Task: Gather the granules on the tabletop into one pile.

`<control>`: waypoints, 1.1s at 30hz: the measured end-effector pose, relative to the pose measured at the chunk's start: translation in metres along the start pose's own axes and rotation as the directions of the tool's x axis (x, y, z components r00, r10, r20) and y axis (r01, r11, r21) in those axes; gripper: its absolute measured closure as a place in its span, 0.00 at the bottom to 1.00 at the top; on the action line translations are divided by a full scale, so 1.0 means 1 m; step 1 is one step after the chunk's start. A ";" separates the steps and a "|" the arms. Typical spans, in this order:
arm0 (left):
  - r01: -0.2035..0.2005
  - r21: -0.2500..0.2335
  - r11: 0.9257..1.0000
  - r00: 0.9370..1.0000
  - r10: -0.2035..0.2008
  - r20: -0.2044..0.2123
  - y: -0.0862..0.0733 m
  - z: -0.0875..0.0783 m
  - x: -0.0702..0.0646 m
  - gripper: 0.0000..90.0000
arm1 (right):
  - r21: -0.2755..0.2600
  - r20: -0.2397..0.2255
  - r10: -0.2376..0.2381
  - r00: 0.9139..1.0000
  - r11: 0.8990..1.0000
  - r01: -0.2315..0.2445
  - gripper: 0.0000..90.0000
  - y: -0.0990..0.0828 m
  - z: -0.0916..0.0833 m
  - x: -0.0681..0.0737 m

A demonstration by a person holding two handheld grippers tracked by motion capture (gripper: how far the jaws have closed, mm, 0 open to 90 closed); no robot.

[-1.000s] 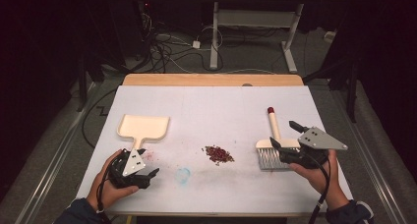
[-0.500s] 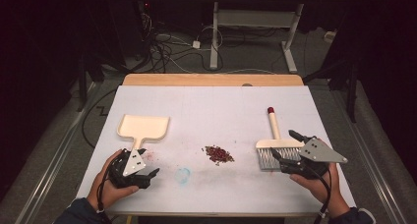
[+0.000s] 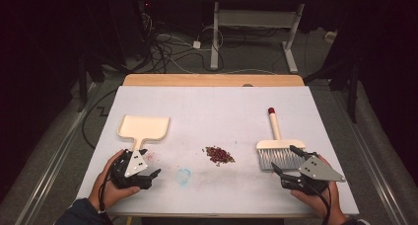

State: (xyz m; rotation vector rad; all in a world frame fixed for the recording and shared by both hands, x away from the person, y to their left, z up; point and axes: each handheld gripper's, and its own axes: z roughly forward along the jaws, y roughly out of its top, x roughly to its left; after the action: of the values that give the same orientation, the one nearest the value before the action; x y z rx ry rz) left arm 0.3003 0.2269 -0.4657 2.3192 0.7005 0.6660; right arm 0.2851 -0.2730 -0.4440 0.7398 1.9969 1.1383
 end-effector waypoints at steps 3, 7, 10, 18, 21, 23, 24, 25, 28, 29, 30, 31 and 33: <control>-0.002 0.004 1.000 1.000 0.001 0.001 0.000 0.000 -0.001 0.23 | 0.027 -0.001 -0.016 1.000 1.000 0.016 0.23 -0.005 0.001 0.002; 0.000 0.000 1.000 1.000 0.000 -0.001 -0.001 -0.002 -0.001 0.22 | 0.035 -0.005 -0.023 1.000 0.999 0.023 0.22 -0.005 0.002 0.004; 0.003 -0.010 1.000 1.000 -0.003 -0.005 -0.001 -0.003 -0.002 0.21 | 0.031 -0.002 -0.039 0.999 0.999 0.039 0.22 -0.002 0.002 0.005; 0.000 -0.014 1.000 1.000 0.000 -0.004 -0.003 -0.005 -0.003 0.19 | 0.018 0.001 -0.038 0.999 0.999 0.038 0.21 0.001 -0.001 0.006; 0.002 -0.015 1.000 1.000 -0.002 -0.008 -0.003 -0.006 -0.002 0.19 | 0.017 0.000 -0.047 0.999 0.999 0.047 0.21 0.001 -0.001 0.007; 0.001 -0.014 1.000 1.000 -0.002 -0.007 -0.003 -0.005 -0.002 0.19 | 0.016 0.001 -0.046 0.999 0.999 0.046 0.21 0.002 -0.001 0.007; 0.001 -0.014 1.000 1.000 -0.001 -0.007 -0.003 -0.005 -0.002 0.19 | 0.016 0.000 -0.045 0.999 0.999 0.045 0.21 0.002 -0.001 0.007; 0.000 -0.013 1.000 1.000 0.000 -0.006 -0.003 -0.005 -0.002 0.19 | 0.015 0.001 -0.044 0.999 0.999 0.044 0.21 0.002 -0.001 0.007; -0.001 -0.012 1.000 1.000 0.001 -0.007 -0.002 -0.005 -0.003 0.19 | 0.014 0.002 -0.044 0.999 0.999 0.044 0.21 0.002 -0.002 0.007; -0.001 -0.013 1.000 1.000 0.001 -0.007 -0.002 -0.005 -0.003 0.19 | 0.014 0.002 -0.045 0.999 0.999 0.045 0.21 0.002 -0.002 0.007; -0.001 -0.012 1.000 1.000 0.001 -0.007 -0.002 -0.005 -0.003 0.19 | 0.014 0.003 -0.045 0.999 0.999 0.045 0.21 0.002 -0.002 0.007; -0.001 -0.013 1.000 1.000 0.001 -0.008 -0.003 -0.005 -0.003 0.19 | 0.014 0.002 -0.042 0.999 0.999 0.042 0.21 0.002 -0.002 0.007; 0.001 -0.014 1.000 1.000 -0.001 -0.008 -0.003 -0.005 -0.002 0.19 | 0.016 0.000 -0.043 0.999 0.999 0.043 0.21 0.002 -0.002 0.007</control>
State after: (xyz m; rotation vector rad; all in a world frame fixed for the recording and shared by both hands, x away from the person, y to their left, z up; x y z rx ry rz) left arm 0.2945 0.2293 -0.4646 2.3047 0.6982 0.6780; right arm 0.2799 -0.2680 -0.4434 0.7017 2.0136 1.0986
